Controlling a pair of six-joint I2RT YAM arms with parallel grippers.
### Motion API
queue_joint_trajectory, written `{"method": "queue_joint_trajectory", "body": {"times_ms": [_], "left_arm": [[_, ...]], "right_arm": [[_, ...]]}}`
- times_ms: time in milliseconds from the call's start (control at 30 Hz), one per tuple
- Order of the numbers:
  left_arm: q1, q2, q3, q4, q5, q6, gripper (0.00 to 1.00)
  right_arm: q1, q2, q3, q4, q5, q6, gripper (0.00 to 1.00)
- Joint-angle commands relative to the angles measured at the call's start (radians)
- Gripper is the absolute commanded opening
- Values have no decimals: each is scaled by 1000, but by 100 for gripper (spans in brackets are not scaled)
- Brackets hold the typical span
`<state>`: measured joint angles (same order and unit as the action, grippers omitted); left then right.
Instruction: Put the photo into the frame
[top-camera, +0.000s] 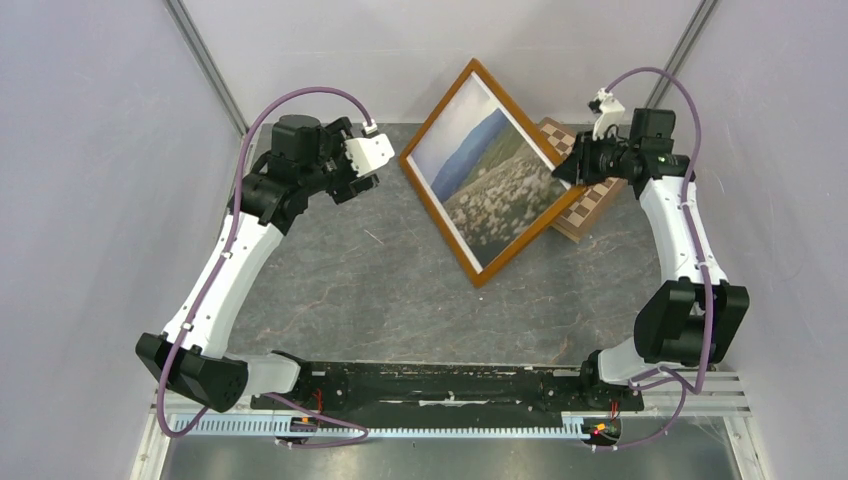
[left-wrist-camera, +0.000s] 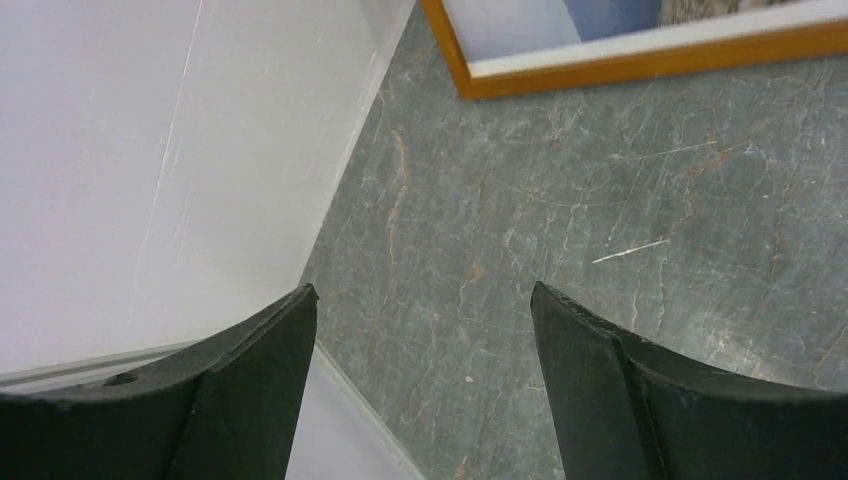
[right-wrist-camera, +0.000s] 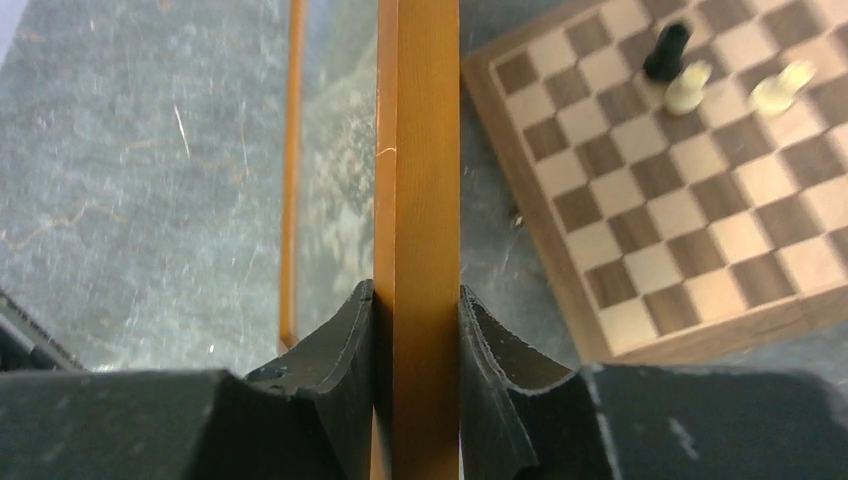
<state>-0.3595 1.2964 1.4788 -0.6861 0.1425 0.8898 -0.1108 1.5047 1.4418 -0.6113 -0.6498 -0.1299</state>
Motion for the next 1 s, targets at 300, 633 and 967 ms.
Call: {"method": "queue_joint_trajectory", "body": {"times_ms": [300,633,967], "left_arm": [[-29,-14,-35,13,8,-87,85],[-37,-48,-114,22,-20,-110,85],[-37,-46,-141,32,-33,-111,85]], "right_arm": [[4,-43,-487,192,-316,-10,0],[43,-39,-970,1158,-362,520,0],[145,44,-1162,1635,-146,729,0]]}}
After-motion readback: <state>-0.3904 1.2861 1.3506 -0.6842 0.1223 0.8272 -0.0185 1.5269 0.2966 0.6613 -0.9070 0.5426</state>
